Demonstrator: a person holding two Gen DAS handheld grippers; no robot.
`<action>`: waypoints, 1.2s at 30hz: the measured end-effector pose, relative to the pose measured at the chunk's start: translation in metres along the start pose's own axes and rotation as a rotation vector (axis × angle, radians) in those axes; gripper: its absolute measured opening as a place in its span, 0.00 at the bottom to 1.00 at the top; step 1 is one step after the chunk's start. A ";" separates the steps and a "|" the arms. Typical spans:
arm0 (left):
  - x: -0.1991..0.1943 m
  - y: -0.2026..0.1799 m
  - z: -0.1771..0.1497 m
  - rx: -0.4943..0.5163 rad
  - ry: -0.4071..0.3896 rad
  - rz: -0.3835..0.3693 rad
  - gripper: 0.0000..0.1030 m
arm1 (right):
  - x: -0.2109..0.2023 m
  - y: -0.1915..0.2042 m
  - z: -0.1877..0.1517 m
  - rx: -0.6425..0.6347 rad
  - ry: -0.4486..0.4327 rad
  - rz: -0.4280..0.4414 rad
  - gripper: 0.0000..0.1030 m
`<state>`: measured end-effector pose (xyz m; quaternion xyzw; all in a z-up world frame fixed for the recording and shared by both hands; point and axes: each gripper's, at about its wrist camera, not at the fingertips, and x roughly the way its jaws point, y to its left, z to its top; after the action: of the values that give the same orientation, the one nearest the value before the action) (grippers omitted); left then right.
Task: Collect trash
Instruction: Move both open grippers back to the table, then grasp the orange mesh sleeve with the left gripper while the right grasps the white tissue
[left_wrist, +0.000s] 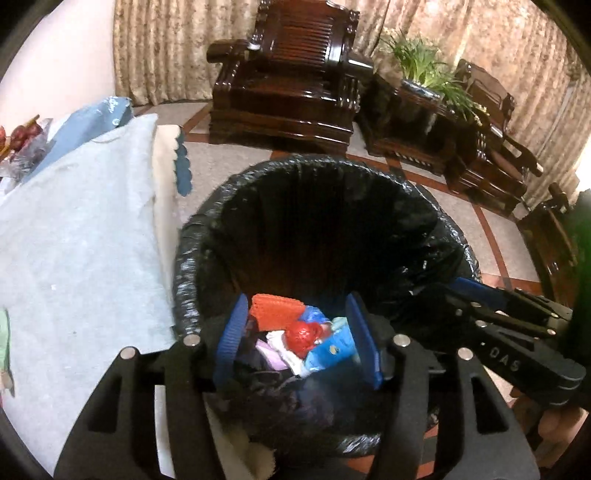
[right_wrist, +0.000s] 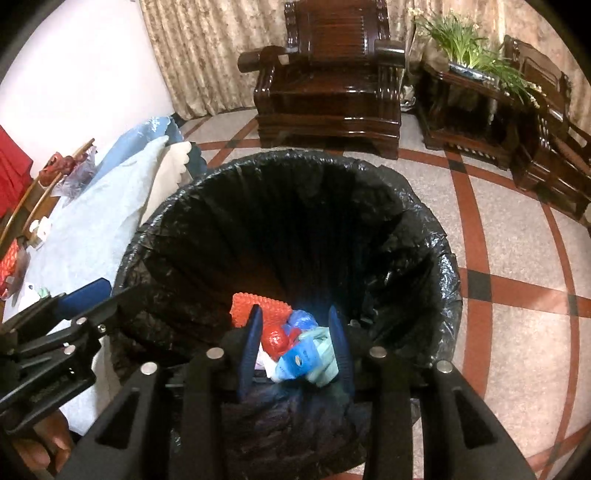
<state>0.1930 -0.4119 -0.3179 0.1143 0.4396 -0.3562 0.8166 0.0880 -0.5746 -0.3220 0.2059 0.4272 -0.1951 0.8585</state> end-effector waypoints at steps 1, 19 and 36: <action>-0.005 0.002 0.000 -0.003 -0.006 0.004 0.55 | -0.004 0.003 -0.001 0.000 -0.007 0.001 0.36; -0.192 0.141 -0.049 -0.143 -0.286 0.300 0.84 | -0.111 0.157 -0.008 -0.207 -0.252 0.131 0.53; -0.292 0.321 -0.163 -0.415 -0.336 0.580 0.89 | -0.080 0.379 -0.068 -0.461 -0.251 0.357 0.60</action>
<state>0.2032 0.0408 -0.2209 0.0062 0.3120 -0.0280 0.9496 0.1932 -0.2083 -0.2234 0.0517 0.3079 0.0366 0.9493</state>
